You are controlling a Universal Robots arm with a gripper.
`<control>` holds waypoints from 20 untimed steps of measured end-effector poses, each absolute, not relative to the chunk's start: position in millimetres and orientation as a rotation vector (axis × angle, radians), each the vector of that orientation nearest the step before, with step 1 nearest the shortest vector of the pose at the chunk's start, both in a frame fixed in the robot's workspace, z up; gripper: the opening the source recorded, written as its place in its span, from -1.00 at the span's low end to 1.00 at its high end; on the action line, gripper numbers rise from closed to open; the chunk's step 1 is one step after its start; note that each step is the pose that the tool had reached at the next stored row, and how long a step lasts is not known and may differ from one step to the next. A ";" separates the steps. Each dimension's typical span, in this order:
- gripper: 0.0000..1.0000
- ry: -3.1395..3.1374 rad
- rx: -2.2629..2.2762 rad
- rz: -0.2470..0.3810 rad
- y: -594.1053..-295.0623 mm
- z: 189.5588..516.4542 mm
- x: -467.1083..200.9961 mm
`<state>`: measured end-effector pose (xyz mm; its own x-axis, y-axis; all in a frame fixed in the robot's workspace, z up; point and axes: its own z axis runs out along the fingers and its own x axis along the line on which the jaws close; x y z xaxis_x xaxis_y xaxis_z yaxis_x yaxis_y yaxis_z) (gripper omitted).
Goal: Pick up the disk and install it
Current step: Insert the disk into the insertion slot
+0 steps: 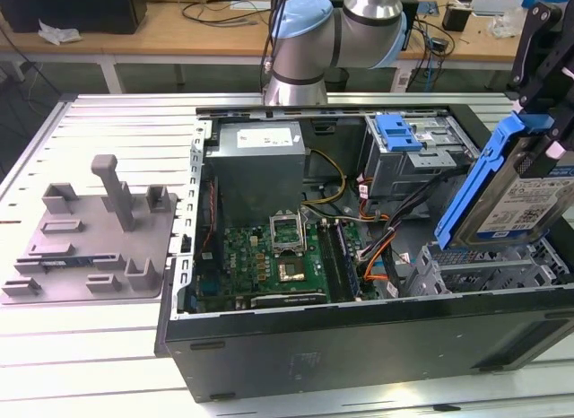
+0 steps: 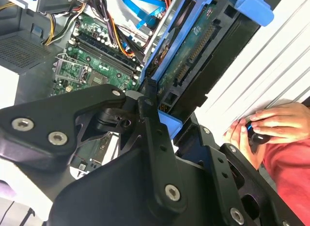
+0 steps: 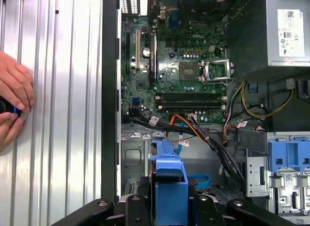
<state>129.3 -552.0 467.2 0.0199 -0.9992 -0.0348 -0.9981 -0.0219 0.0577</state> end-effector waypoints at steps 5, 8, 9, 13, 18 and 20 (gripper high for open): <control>-0.27 -2.185 2.231 -0.102 -551.9 466.1 129.3; -0.27 -2.185 2.231 -0.102 -552.0 465.1 129.2; -0.27 -2.185 2.231 -0.102 -551.9 464.8 129.2; -0.27 -2.185 2.231 -0.102 -552.0 463.3 129.3; -0.27 -2.185 2.231 -0.102 -551.9 461.3 129.2; -0.27 -2.185 2.231 -0.102 -551.9 460.5 129.2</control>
<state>129.2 -551.9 460.5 0.0199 -0.9992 -0.0349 -0.9981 -0.0219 0.0577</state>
